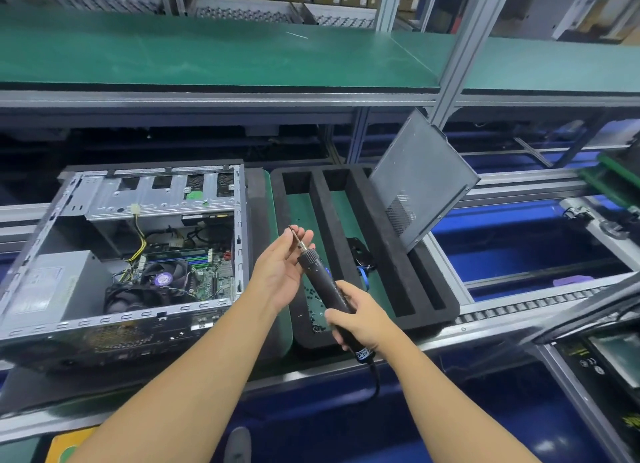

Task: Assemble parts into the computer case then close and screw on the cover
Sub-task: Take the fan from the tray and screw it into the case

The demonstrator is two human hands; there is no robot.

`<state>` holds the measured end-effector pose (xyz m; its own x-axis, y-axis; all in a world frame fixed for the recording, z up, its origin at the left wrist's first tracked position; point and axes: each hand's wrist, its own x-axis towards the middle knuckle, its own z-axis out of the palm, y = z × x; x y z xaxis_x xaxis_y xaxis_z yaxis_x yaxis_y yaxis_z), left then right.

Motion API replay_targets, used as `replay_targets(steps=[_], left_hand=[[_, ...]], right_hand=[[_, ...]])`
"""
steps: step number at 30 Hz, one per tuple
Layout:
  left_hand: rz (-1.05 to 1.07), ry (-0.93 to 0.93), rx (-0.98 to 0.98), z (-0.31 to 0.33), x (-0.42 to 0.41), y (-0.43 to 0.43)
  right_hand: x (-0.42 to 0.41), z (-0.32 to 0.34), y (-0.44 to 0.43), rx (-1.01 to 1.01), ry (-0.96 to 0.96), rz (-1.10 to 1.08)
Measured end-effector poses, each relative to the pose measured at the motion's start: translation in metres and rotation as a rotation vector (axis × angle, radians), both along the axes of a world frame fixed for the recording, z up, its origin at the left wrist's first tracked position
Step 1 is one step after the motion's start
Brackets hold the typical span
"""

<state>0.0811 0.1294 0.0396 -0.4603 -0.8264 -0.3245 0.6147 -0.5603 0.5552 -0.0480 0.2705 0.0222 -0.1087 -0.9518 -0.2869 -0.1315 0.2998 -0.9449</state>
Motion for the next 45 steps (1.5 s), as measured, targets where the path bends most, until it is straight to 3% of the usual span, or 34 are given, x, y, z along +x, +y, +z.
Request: replay_targets(steps=[5,8,13,16,18,21,23,25,27,35,41,45], left_hand=[[-0.101,-0.255,-0.136,0.018,0.031,-0.006],[-0.157,-0.443,-0.356,0.036,0.076,-0.022],[-0.211,-1.199,-0.906,0.051,0.179,-0.078],[-0.522,-1.486,-1.039,0.041,0.227,-0.109],[-0.814,-1.564,-1.114,0.032,0.240,-0.121],[-1.110,-1.620,-1.138,0.020,0.246,-0.131],[-1.180,-1.649,-1.144,0.011,0.248,-0.136],[-1.129,-1.655,-1.206,0.004,0.252,-0.139],[-1.084,-1.549,-1.230,0.002,0.256,-0.142],[-1.161,-1.100,-1.053,0.017,0.275,-0.131],[-1.127,-1.120,-1.193,0.020,0.275,-0.117],[-1.079,-1.107,-1.106,0.023,0.279,-0.118]], right_hand=[[0.016,0.001,-0.013,-0.043,-0.101,0.011],[0.031,0.007,-0.030,-0.061,-0.140,0.021],[0.069,0.028,-0.064,-0.100,-0.197,0.039],[0.094,0.037,-0.078,-0.126,-0.224,0.046],[0.110,0.042,-0.083,-0.145,-0.250,0.013],[0.126,0.050,-0.088,-0.174,-0.233,-0.032],[0.133,0.054,-0.087,-0.193,-0.229,-0.043],[0.138,0.056,-0.083,-0.201,-0.234,-0.059],[0.143,0.057,-0.078,-0.200,-0.224,-0.076],[0.170,0.048,-0.069,-0.147,-0.212,-0.167],[0.184,0.049,-0.068,-0.167,-0.181,-0.134],[0.186,0.048,-0.067,-0.151,-0.178,-0.150]])
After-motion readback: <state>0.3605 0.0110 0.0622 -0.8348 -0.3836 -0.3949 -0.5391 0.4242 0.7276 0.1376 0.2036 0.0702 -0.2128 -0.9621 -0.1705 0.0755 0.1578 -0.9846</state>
